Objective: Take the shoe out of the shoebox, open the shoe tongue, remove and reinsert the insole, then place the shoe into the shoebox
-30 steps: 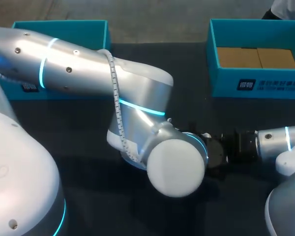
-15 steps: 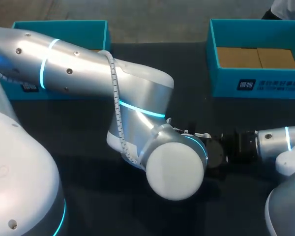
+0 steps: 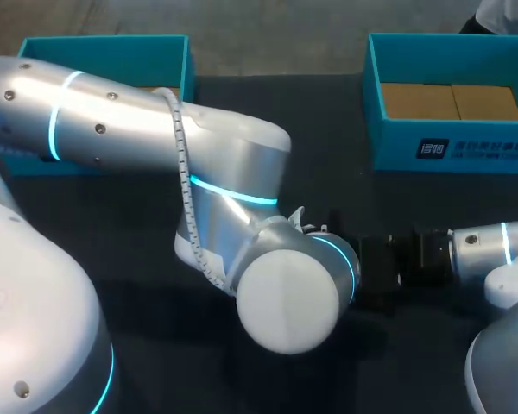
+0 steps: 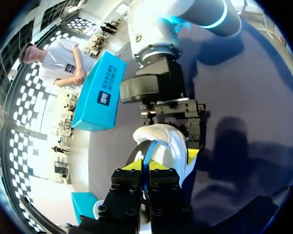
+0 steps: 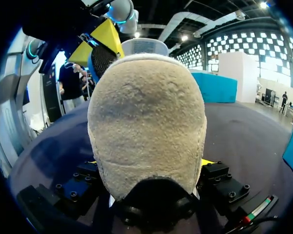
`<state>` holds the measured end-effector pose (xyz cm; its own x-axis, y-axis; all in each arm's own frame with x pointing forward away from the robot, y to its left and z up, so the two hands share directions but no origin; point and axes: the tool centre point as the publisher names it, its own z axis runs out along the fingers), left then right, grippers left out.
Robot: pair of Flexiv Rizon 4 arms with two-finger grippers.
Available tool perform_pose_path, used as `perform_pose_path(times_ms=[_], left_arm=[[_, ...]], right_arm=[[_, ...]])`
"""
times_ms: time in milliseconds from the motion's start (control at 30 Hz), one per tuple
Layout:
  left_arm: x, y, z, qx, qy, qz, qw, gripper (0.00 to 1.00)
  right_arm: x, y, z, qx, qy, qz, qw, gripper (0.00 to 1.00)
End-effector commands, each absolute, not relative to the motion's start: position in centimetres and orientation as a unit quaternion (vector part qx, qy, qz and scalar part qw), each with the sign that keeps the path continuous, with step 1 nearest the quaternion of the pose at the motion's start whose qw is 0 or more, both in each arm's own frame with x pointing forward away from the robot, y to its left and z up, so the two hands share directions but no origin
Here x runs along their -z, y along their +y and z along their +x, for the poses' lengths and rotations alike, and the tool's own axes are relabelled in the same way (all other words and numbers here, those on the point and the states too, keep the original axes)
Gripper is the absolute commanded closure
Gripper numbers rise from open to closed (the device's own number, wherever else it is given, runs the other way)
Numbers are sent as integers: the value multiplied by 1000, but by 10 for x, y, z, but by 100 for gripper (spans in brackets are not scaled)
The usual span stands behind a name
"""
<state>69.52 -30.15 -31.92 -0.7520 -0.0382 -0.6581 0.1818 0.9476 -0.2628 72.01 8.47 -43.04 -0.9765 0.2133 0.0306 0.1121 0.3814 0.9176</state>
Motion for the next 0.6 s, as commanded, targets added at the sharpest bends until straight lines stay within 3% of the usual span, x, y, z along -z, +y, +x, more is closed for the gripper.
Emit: perform_pose_path(times_ms=[33,600], left_arm=[[317,-302,696,167,923,30,346,100],[304,-304,698,205,914,-32,348,100]], right_arm=[[430,86,720,-546,831,98,46,100],[430,86,720,-546,831,98,46,100]])
